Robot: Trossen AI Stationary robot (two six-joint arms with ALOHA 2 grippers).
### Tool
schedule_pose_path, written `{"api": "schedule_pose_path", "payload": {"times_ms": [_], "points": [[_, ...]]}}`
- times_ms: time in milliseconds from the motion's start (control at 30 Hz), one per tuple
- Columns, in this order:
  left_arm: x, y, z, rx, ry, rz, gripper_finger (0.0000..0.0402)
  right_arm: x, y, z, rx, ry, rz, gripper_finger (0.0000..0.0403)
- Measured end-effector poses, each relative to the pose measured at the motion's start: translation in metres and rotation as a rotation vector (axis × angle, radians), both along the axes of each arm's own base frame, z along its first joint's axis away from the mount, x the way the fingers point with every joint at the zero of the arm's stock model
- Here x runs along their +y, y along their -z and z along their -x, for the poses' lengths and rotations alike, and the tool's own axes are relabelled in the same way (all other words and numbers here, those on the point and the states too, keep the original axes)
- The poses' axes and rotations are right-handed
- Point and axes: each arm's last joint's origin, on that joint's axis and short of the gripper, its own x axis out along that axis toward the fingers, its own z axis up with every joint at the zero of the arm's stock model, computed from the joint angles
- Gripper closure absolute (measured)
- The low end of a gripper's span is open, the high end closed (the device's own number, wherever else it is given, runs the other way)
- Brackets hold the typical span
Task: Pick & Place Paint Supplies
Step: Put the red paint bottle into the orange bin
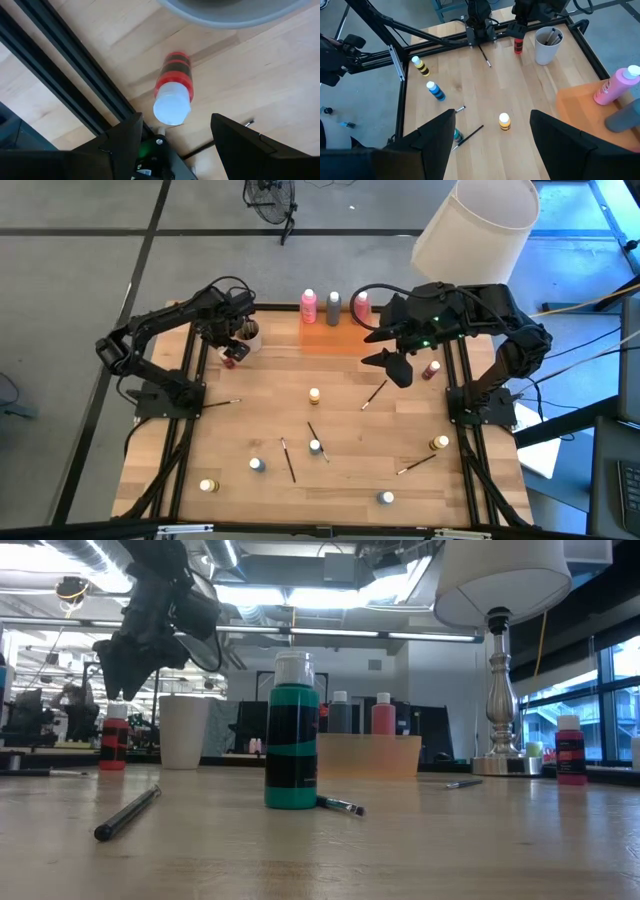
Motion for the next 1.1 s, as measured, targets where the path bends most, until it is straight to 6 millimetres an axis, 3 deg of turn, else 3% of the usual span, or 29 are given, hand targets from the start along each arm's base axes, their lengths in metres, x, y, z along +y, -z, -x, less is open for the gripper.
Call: {"api": "schedule_pose_path", "payload": {"times_ms": [500, 1100], "points": [[-0.006, 0.027, 0.004, 0.002, -0.022, 0.023, 0.0169, 0.0, 0.002, 0.001, 0.021, -0.001, 0.003, 0.0141], [-0.002, 0.03, 0.0, -0.049, -0.038, -0.017, 0.0169, 0.0, 0.001, 0.001, 0.02, -0.005, 0.008, 0.0141]]}}
